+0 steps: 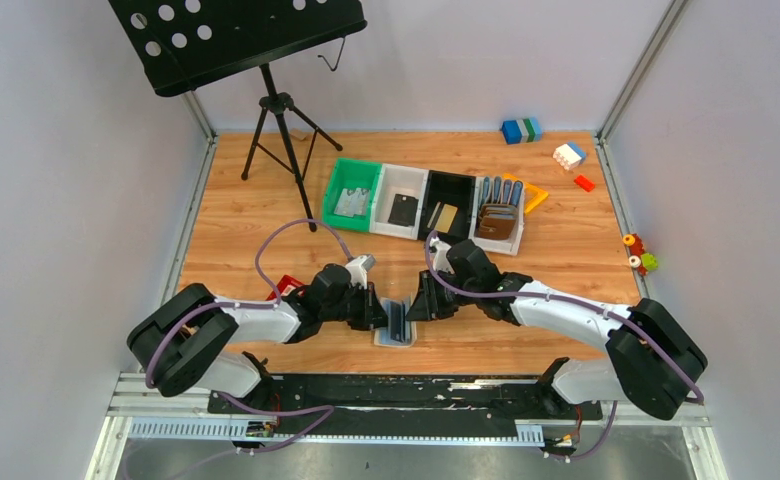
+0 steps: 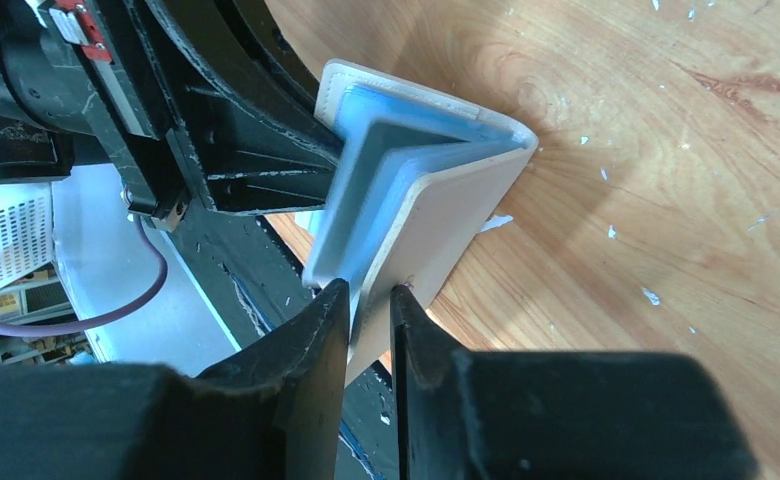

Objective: Take the credit cards out of the card holder
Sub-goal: Open the card holder at the center of the board.

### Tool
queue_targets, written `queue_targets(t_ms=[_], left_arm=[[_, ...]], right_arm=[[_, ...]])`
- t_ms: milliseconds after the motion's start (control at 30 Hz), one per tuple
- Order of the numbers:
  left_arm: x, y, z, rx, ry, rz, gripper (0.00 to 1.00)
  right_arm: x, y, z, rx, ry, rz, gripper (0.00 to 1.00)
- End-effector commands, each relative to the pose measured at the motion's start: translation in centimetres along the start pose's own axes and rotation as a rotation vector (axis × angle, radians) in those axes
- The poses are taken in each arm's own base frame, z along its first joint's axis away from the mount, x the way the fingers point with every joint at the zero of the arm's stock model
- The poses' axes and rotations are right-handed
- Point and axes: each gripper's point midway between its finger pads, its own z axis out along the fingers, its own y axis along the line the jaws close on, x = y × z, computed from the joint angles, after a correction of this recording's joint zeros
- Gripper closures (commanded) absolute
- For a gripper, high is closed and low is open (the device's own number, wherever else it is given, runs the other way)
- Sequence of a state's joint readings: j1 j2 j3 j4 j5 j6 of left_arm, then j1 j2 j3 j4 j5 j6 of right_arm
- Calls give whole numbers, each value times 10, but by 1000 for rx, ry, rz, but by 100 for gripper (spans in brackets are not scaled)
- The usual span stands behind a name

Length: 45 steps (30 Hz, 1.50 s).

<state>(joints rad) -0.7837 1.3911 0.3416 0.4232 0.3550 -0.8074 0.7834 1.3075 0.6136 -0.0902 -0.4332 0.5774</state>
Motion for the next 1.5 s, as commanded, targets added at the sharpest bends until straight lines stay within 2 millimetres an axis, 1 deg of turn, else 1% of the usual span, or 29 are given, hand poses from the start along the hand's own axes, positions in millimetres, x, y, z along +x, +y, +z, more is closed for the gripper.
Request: queue_targets(t_ms=[0, 67, 100, 133, 167, 267, 333, 400, 467, 533, 600, 733, 767, 933, 967, 1033, 1133, 1200, 1233, 1300, 1333, 1467], left_arm=[[-12, -7, 4, 12, -31, 32, 100], [-12, -7, 4, 12, -31, 31, 100], [-12, -8, 4, 15, -31, 30, 100], [-12, -9, 4, 20, -32, 30, 100], [-12, -10, 3, 24, -32, 27, 100], [-15, -16, 0, 40, -38, 26, 100], [-18, -21, -3, 50, -43, 27, 100], [-21, -27, -7, 56, -52, 34, 100], [-24, -35, -11, 71, -62, 38, 100], [-27, -44, -14, 92, -73, 38, 100], [-27, -45, -16, 86, -77, 38, 100], [-24, -41, -14, 70, -64, 38, 100], [-24, -40, -13, 72, -63, 35, 100], [-21, -36, -9, 61, -55, 30, 100], [-21, -34, -9, 54, -55, 30, 100], [-20, -30, -9, 41, -58, 29, 100], [-17, -27, -8, 38, -56, 26, 100], [-16, -25, -9, 32, -60, 24, 100], [-15, -24, -10, 34, -64, 21, 100], [-15, -24, -12, 48, -78, 14, 100], [-14, -23, -13, 54, -81, 9, 98], [-15, -23, -17, 93, -98, -11, 91]], right_arm=[[-3, 11, 0, -51, -13, -18, 78], [-4, 10, 0, -44, -14, -19, 80], [-3, 8, 0, -34, -12, -18, 79], [-4, 7, 0, -23, -10, -19, 72], [-4, 5, 0, -9, -9, -20, 62], [-4, 4, -2, 2, -15, -22, 46], [-6, 6, -3, -2, -21, -25, 30], [-6, 8, -3, -1, -19, -29, 21], [-7, 9, -2, 13, -19, -33, 16], [-7, 9, 0, 25, -13, -33, 15], [-6, 11, 3, 26, -5, -31, 21], [-5, 11, 8, 26, 0, -25, 22], [-5, 11, 9, 25, 0, -24, 24], [-6, 12, 10, 25, 0, -20, 40], [-5, 11, 10, 28, 0, -20, 41], [-6, 8, 7, 48, -11, -22, 53], [-3, -3, 4, 103, -11, -14, 73], [0, -8, 3, 128, -5, -16, 84], [1, -11, 3, 135, -5, -16, 86], [2, -15, 2, 142, -10, -11, 86], [3, -15, 2, 138, -11, -8, 87], [7, -19, 2, 106, -18, 18, 82]])
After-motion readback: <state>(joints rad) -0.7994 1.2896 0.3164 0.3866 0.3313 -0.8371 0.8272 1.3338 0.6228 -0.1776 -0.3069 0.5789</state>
